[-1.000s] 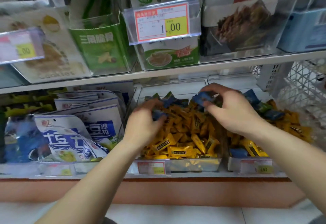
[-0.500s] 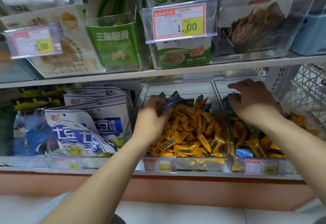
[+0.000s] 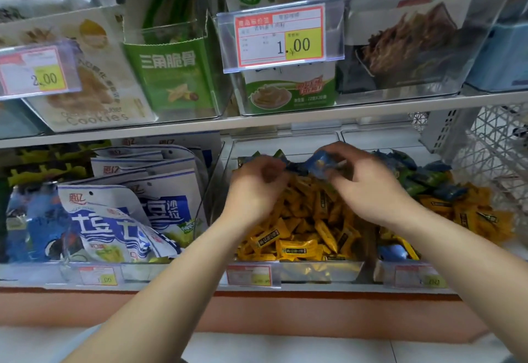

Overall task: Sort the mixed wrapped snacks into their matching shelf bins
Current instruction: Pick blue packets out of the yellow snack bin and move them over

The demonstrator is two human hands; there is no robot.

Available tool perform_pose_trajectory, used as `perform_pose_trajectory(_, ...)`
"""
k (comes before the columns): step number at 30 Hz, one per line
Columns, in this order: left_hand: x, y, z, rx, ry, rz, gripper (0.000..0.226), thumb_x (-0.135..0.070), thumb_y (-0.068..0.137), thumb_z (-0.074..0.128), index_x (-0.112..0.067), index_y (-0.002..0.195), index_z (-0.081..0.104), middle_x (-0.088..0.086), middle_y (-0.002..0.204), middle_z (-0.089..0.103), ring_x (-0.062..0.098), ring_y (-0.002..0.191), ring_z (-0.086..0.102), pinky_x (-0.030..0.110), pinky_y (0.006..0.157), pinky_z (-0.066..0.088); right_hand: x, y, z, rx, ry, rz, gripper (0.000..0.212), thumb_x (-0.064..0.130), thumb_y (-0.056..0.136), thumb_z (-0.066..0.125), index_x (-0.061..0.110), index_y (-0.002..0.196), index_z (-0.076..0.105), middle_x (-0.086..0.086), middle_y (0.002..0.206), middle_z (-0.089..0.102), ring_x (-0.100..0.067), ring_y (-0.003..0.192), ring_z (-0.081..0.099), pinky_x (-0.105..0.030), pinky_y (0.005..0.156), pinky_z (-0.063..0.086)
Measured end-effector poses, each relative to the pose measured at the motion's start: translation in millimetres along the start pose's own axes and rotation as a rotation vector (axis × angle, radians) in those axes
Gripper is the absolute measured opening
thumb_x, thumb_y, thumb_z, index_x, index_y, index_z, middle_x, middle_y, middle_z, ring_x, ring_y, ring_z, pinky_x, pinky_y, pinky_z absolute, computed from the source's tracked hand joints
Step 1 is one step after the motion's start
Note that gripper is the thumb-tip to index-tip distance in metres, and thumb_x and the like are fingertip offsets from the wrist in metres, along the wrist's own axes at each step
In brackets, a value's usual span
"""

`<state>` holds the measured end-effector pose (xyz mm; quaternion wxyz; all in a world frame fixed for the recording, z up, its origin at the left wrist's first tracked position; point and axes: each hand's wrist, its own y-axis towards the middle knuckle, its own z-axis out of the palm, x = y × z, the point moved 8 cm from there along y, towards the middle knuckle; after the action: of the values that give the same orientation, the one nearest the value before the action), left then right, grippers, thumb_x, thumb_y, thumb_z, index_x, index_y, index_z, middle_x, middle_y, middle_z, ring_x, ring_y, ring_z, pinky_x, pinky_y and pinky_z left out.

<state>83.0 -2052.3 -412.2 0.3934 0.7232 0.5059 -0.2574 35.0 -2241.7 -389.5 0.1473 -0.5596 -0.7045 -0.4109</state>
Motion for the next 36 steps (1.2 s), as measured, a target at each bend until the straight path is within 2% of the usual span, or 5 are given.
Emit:
perform_pose_trajectory(4,6.2,55.7,12.6,0.094,0.315,0.022,0.022,-0.03,0.091,0.064,-0.03,0.113,0.065,-0.008,0.115,0.066,0.014,0.104,0.061,0.031,0.09,0.05,-37.7,2.9,-20.4,-0.059,-0.138,0.069,0.035,0.021,0.096,0.056,0.027,0.131,0.055,0.002,0.128,0.059,-0.016,0.117,0.052,-0.023,0.09,0.035)
perform_pose_trajectory(9,43.6,97.4,39.2,0.334,0.478,-0.118,0.061,-0.043,0.09,0.068,-0.02,0.142,0.046,0.005,0.141,0.053,0.024,0.126,0.051,0.043,0.105,0.043,-52.9,7.5,-14.8,0.001,-0.194,0.064,0.038,0.027,0.098,0.053,0.03,0.136,0.051,0.002,0.128,0.057,-0.019,0.116,0.052,-0.026,0.087,0.035)
perform_pose_trajectory(22,56.2,114.1,83.3,0.622,0.768,0.011,0.038,-0.059,0.085,0.064,-0.035,0.112,0.051,0.002,0.118,0.054,0.021,0.103,0.052,0.041,0.091,0.046,-56.4,16.9,-2.6,0.086,-0.174,0.038,0.037,0.03,0.101,0.047,0.033,0.138,0.049,0.004,0.128,0.056,-0.014,0.115,0.05,-0.026,0.084,0.034)
perform_pose_trajectory(26,51.2,112.0,87.5,0.631,0.698,0.049,0.048,-0.053,0.083,0.07,-0.039,0.126,0.053,0.003,0.128,0.06,0.022,0.106,0.056,0.038,0.092,0.047,-58.0,17.6,-2.7,0.086,-0.161,0.044,0.037,0.029,0.101,0.048,0.032,0.138,0.049,0.003,0.132,0.057,-0.014,0.118,0.05,-0.025,0.086,0.033)
perform_pose_trajectory(36,50.4,112.0,75.0,0.506,0.504,-0.011,0.048,-0.039,0.083,0.076,-0.014,0.123,0.067,0.01,0.125,0.061,0.027,0.115,0.055,0.041,0.098,0.046,-63.8,15.8,-6.7,0.091,-0.111,0.093,0.04,0.032,0.101,0.048,0.033,0.14,0.047,0.005,0.141,0.052,-0.015,0.128,0.046,-0.025,0.094,0.033)
